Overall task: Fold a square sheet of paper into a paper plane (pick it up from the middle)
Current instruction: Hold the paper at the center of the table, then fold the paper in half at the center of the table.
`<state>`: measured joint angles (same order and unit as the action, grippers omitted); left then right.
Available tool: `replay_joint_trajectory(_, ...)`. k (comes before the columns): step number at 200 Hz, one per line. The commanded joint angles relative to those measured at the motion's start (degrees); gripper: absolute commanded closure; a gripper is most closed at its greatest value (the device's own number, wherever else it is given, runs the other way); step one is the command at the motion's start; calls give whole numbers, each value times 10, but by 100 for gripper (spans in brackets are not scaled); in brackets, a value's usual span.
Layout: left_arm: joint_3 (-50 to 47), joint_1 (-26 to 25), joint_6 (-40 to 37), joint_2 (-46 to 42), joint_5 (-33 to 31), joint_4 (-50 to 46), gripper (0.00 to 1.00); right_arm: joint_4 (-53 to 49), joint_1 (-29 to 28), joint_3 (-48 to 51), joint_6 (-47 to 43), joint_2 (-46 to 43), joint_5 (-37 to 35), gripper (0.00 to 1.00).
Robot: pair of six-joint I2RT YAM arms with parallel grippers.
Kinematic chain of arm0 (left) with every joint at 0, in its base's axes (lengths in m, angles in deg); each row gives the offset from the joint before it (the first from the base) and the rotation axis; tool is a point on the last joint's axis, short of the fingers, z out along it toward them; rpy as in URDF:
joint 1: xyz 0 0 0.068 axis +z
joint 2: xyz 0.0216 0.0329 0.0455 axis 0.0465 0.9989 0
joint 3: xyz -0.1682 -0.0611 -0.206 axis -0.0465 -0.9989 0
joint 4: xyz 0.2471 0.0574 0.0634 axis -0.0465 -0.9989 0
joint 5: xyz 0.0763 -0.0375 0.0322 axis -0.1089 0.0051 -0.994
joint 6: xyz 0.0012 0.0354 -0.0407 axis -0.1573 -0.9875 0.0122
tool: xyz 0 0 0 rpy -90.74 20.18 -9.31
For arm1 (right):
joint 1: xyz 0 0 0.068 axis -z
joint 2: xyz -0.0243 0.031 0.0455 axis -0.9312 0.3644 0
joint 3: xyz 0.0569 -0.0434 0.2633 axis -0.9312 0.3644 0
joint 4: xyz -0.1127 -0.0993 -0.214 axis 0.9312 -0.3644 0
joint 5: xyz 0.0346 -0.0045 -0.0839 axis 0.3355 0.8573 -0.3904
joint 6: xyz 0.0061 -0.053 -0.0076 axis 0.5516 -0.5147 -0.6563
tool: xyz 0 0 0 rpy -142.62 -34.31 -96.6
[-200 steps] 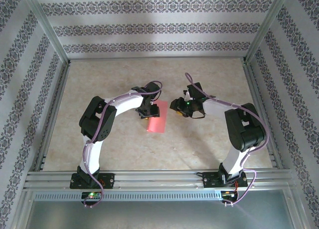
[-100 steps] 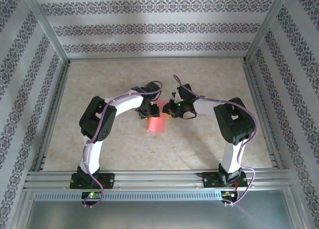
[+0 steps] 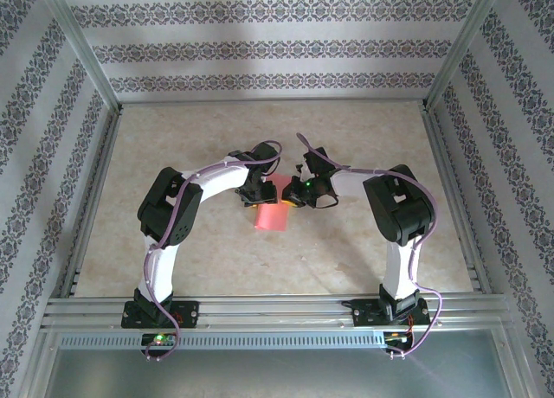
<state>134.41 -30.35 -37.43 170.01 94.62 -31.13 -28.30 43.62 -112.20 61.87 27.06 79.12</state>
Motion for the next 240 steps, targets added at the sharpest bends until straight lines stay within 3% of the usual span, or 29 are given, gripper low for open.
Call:
replay_joint_trajectory(1,-40,-16,0,68,1,-32,51,-27,-6,-4,-14,16,-23,89)
replay_joint_trajectory(79,-2,-15,-14,40,-2,-51,50,-74,-6,-7,-39,39,-49,91)
replay_joint_trajectory(137,30,4,-35,-70,-11,-38,49,-97,-6,-10,-55,46,-62,91)
replay_joint_trajectory(157,16,8,-39,-87,16,-5,51,-109,-6,-14,-57,48,-68,91)
replay_joint_trajectory(204,13,12,-53,-58,116,33,65,-133,-7,-27,-56,53,-74,91)
replay_joint_trajectory(240,-11,27,-51,-35,125,43,81,-136,-8,-29,-56,53,-74,91)
